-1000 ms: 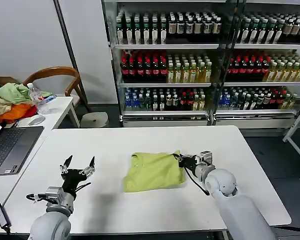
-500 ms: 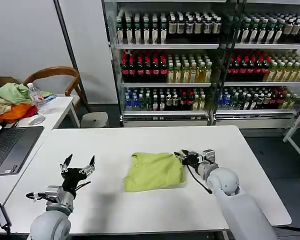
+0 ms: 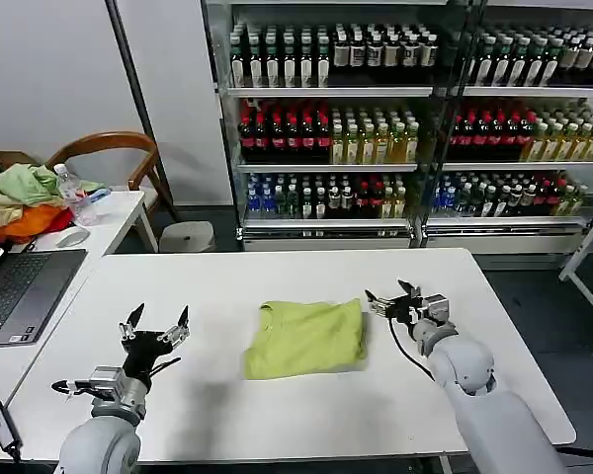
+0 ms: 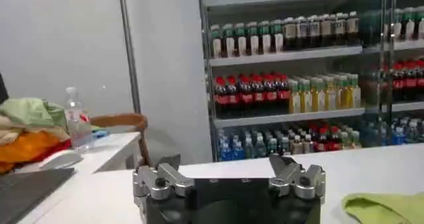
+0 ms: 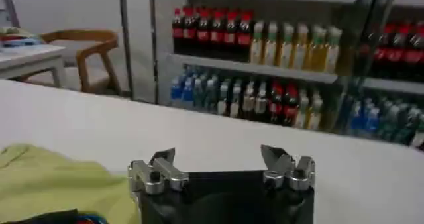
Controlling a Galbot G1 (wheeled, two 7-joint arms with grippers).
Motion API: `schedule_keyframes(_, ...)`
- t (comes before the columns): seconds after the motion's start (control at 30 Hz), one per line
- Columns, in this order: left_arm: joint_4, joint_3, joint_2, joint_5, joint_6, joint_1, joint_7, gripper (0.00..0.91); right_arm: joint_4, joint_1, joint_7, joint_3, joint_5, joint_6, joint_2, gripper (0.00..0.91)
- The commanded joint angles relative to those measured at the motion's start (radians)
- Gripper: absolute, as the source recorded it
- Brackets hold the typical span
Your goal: Fold and organize the clothes.
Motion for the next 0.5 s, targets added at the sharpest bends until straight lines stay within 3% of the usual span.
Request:
schedule_keyframes(0.03, 0.018, 0.007, 0.003, 0.014, -0.047, -0.028, 0.02, 0.907, 0.033, -0.033, 0.06, 0.059, -0.108, 0.218, -0.018, 0.907)
schedule_keyframes(0.3, 0.086, 0.014, -0.006, 0.111, -0.157, -0.087, 0.079, 0.907, 0.024, -0.078, 0.031, 0.113, -0.132, 0.328, -0.058, 0.907)
schedule_keyframes(0.5, 0.116, 0.016, -0.016, 0.134, -0.207, -0.113, 0.114, 0.907, 0.029, -0.113, 0.024, 0.138, -0.131, 0.339, -0.061, 0.907)
